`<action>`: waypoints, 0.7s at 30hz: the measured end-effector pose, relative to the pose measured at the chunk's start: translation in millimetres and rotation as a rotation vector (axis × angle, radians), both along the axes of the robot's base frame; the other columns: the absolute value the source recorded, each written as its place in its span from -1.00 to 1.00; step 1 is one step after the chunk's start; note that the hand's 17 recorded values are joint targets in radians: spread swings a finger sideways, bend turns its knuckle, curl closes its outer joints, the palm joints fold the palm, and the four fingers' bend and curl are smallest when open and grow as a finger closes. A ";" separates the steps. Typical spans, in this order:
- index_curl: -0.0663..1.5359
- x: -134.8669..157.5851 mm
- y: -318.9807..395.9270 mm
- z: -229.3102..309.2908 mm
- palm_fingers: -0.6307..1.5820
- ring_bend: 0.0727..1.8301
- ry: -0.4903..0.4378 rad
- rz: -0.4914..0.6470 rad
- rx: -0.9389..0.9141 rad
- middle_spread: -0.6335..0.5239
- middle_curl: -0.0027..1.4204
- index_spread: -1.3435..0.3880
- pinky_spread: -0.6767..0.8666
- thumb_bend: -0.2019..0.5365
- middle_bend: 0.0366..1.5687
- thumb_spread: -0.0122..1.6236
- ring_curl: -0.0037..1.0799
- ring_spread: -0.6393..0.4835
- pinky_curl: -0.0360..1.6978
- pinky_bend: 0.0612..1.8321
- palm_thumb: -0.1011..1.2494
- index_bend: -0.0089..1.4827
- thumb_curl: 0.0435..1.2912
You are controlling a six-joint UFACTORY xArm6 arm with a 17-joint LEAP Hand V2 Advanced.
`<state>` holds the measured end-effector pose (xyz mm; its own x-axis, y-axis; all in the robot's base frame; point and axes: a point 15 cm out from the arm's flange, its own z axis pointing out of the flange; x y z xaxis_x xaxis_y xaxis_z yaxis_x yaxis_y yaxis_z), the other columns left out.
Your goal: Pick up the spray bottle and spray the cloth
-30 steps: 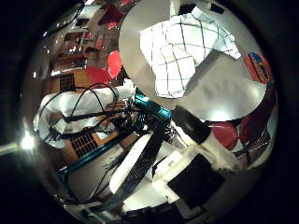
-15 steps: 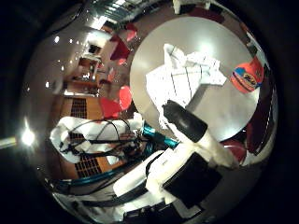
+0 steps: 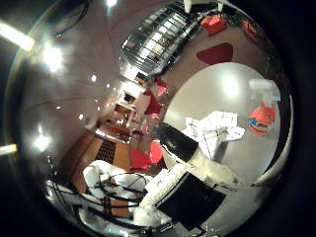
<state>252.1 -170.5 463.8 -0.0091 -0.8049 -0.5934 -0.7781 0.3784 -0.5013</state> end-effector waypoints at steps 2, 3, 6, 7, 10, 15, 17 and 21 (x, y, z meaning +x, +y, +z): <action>-0.58 -5.5 -18.8 -10.0 -0.13 -0.67 -0.024 -0.026 0.059 0.13 -0.50 0.21 0.53 -0.51 -0.70 0.36 -0.53 0.52 -0.63 -0.59 -0.07 -0.79 -0.63; -0.59 -7.1 -26.7 -15.2 -0.14 -0.67 -0.030 -0.033 0.078 0.14 -0.50 0.22 0.53 -0.51 -0.70 0.36 -0.53 0.51 -0.63 -0.59 -0.07 -0.80 -0.63; -0.60 -14.1 -49.7 -32.5 -0.18 -0.64 -0.043 -0.058 0.128 0.17 -0.49 0.24 0.50 -0.52 -0.68 0.34 -0.52 0.51 -0.63 -0.56 -0.07 -0.80 -0.62; -0.60 -16.7 -57.1 -39.1 -0.19 -0.64 -0.047 -0.065 0.145 0.18 -0.49 0.25 0.49 -0.52 -0.68 0.34 -0.52 0.52 -0.63 -0.56 -0.08 -0.80 -0.62; -0.61 -22.5 -74.7 -57.6 -0.22 -0.62 -0.060 -0.073 0.187 0.20 -0.49 0.26 0.47 -0.52 -0.67 0.33 -0.52 0.52 -0.63 -0.54 -0.08 -0.80 -0.61; -0.60 -29.9 -95.6 -85.5 -0.25 -0.61 -0.079 -0.083 0.245 0.21 -0.49 0.28 0.47 -0.52 -0.65 0.32 -0.52 0.52 -0.63 -0.53 -0.09 -0.79 -0.61; -0.60 -31.6 -101.4 -96.2 -0.26 -0.60 -0.087 -0.079 0.262 0.21 -0.49 0.28 0.46 -0.51 -0.65 0.32 -0.52 0.52 -0.63 -0.53 -0.08 -0.79 -0.60; -0.60 -37.1 -111.0 -117.1 -0.29 -0.61 -0.096 -0.078 0.300 0.24 -0.49 0.29 0.45 -0.52 -0.65 0.31 -0.52 0.52 -0.64 -0.54 -0.07 -0.79 -0.60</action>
